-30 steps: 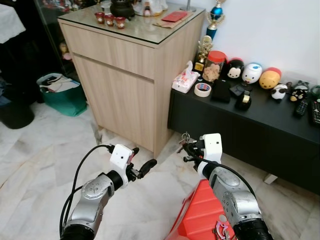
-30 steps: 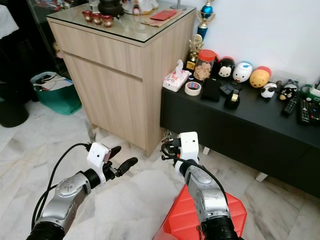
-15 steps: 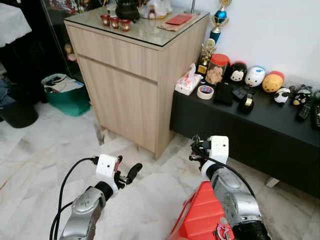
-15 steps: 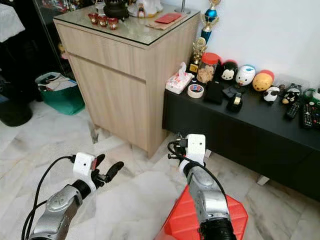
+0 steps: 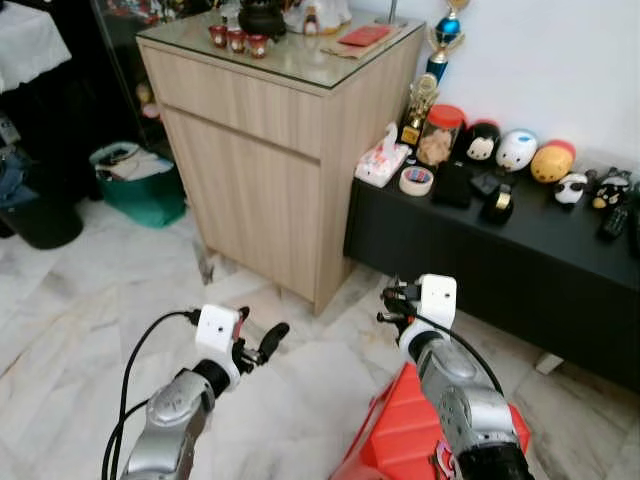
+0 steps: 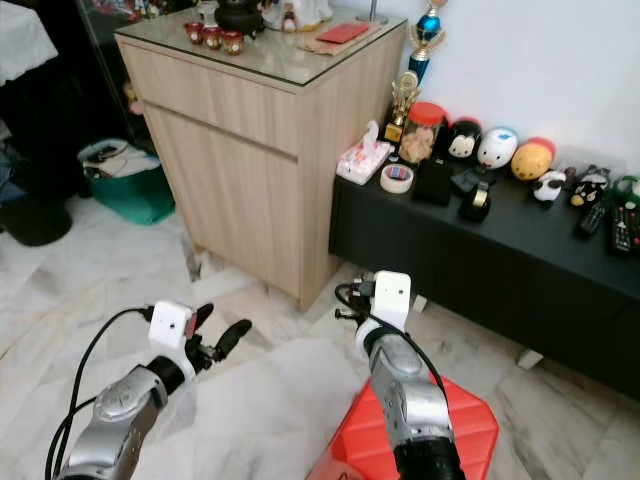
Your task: Hang keys on a hook
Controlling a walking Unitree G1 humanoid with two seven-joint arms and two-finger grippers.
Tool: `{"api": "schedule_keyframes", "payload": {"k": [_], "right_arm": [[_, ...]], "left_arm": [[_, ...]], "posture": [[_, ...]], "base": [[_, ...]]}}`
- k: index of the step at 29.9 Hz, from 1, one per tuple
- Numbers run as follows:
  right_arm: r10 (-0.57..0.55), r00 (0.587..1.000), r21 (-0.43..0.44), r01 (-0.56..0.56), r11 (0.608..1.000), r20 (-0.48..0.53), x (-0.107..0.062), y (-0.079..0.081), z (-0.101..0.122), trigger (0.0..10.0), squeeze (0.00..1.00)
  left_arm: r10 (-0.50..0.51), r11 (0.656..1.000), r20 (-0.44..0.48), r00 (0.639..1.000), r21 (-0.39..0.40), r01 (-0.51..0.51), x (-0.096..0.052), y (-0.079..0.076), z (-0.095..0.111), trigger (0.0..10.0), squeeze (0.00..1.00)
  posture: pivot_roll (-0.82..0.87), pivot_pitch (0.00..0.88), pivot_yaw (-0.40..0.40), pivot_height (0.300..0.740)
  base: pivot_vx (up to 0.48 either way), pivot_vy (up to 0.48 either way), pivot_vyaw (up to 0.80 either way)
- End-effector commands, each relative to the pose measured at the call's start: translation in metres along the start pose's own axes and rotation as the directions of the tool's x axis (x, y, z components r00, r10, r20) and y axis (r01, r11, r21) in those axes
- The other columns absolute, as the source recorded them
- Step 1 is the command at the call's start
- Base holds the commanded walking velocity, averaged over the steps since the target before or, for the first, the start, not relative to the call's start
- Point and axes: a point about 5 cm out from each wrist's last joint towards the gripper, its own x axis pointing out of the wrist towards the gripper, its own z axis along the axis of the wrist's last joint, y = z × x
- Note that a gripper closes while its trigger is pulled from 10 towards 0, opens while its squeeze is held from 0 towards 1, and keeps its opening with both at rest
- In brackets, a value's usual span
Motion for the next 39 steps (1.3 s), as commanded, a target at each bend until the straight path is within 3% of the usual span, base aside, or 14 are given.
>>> {"api": "schedule_keyframes", "payload": {"k": [1, 33, 39], "right_arm": [[-0.007, 1.000, -0.005, 0.007, 1.000, -0.003, 0.001, 0.000, -0.001, 10.0, 0.00], [0.024, 1.000, 0.004, -0.024, 1.000, -0.006, 0.006, 0.013, 0.000, 10.0, 0.00], [0.031, 0.999, -0.004, -0.032, 0.999, -0.017, 0.007, 0.014, -0.002, 10.0, 0.00]], "left_arm": [[-0.006, 1.000, -0.009, 1.000, 0.005, 0.006, 0.000, -0.002, -0.001, 10.0, 0.00], [-0.084, 0.996, -0.026, 0.996, 0.024, 0.085, 0.002, -0.008, 0.001, 10.0, 0.00], [-0.102, 0.994, -0.033, 0.994, 0.027, 0.103, 0.003, -0.011, 0.001, 10.0, 0.00]], "posture": [[0.07, 0.000, -0.040, 0.724], [0.07, 0.000, -0.034, 0.724], [0.07, 0.000, -0.034, 0.724]], "base": [[-0.307, 0.000, 0.00], [-0.313, 0.000, 0.00], [-0.326, 0.000, -0.65]]}}
